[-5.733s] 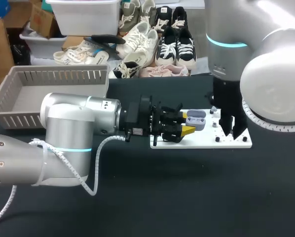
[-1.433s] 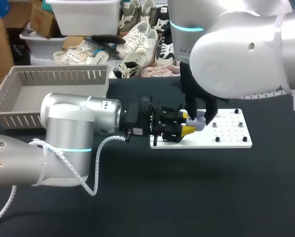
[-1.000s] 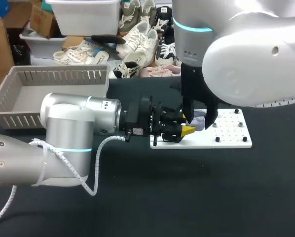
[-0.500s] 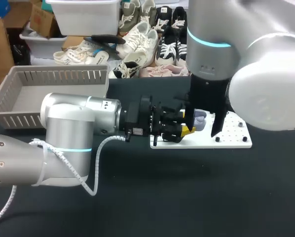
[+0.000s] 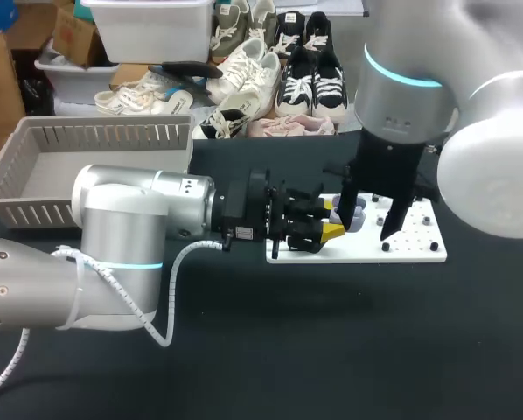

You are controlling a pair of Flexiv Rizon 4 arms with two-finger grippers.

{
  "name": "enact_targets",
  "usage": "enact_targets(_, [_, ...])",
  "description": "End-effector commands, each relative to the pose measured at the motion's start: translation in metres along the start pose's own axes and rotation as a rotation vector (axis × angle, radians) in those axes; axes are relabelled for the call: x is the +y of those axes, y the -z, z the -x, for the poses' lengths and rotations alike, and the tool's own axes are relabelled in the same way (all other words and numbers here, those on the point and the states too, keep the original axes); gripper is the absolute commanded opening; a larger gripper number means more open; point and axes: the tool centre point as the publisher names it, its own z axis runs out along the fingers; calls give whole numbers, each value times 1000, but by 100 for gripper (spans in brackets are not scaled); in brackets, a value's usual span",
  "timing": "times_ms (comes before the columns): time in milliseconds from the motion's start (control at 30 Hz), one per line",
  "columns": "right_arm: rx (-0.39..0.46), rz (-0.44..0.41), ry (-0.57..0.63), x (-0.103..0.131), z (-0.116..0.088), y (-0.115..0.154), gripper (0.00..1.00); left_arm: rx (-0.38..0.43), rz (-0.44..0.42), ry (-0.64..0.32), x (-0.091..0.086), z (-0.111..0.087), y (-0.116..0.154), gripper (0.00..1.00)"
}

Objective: Pick up each earbud case from the left stands, insert the matching earbuds, close the lid, and place the case in the box.

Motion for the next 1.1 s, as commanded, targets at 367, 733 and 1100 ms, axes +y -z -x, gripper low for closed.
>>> enact_targets(367, [12, 8, -6, -5, 14, -5, 48, 1, 2, -1, 0, 0, -1, 0])
enact_targets(733, [-23, 1, -31, -7, 19, -8, 53, 1, 2, -1, 0, 0, -1, 0])
enact_targets(1100, [-44, -14, -45, -10, 17, -6, 64, 1, 2, -1, 0, 0, -1, 0])
